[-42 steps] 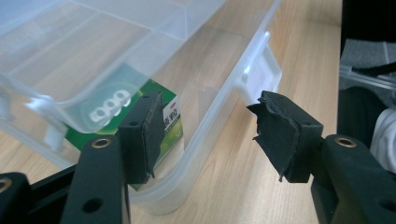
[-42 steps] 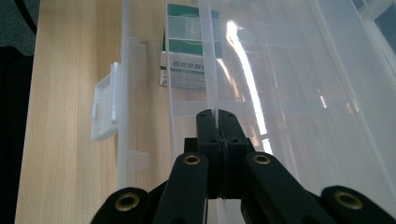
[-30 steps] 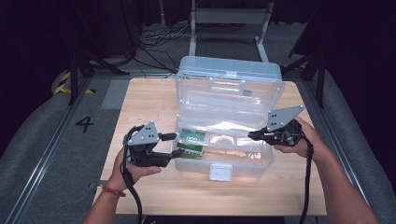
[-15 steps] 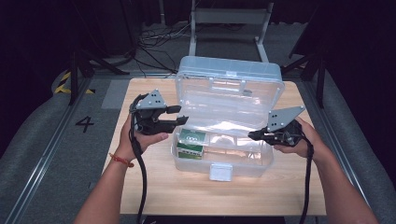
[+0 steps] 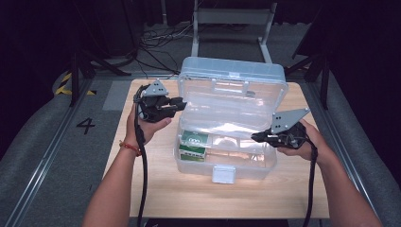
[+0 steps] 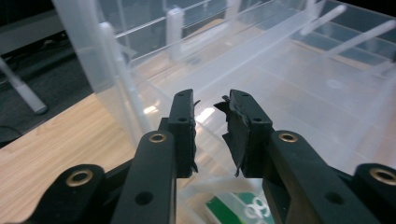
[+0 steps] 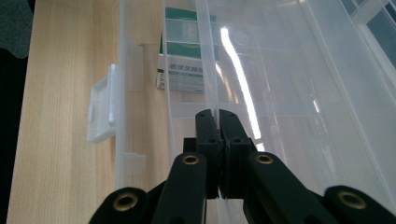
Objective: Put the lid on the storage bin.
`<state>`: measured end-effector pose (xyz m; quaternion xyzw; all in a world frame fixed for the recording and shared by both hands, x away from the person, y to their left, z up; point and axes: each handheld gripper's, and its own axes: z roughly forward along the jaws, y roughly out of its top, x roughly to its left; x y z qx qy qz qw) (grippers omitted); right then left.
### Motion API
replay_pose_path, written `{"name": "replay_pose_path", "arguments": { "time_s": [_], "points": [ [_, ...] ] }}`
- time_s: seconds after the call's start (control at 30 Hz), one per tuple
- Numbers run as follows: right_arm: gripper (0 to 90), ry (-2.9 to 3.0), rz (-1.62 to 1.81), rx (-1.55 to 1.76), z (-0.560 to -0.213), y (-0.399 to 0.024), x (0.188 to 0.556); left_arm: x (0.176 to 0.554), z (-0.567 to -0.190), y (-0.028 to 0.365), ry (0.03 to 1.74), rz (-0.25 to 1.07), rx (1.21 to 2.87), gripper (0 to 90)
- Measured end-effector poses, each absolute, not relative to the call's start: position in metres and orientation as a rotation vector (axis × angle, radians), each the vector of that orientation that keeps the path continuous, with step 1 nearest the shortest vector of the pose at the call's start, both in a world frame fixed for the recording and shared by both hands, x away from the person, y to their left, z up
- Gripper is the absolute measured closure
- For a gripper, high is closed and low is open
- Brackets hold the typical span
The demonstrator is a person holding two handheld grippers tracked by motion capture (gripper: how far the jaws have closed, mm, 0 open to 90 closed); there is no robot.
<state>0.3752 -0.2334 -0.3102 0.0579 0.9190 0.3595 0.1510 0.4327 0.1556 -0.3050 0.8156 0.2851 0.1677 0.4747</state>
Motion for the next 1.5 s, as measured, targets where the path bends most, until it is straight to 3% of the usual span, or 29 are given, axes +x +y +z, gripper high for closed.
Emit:
{"name": "replay_pose_path", "arguments": {
  "time_s": [0.6, 1.5],
  "points": [
    [87.8, 2.621, 1.039, 0.182, -0.312, -0.235, 0.372, 0.462, -0.302, 0.159, 0.698, 0.428, 2.006, 89.5],
    [81.8, 2.510, 1.051, 0.245, -0.320, -0.238, 0.356, 0.453, -0.297, 0.161, 0.662, 0.443, 1.983, 90.0]
  ]
}}
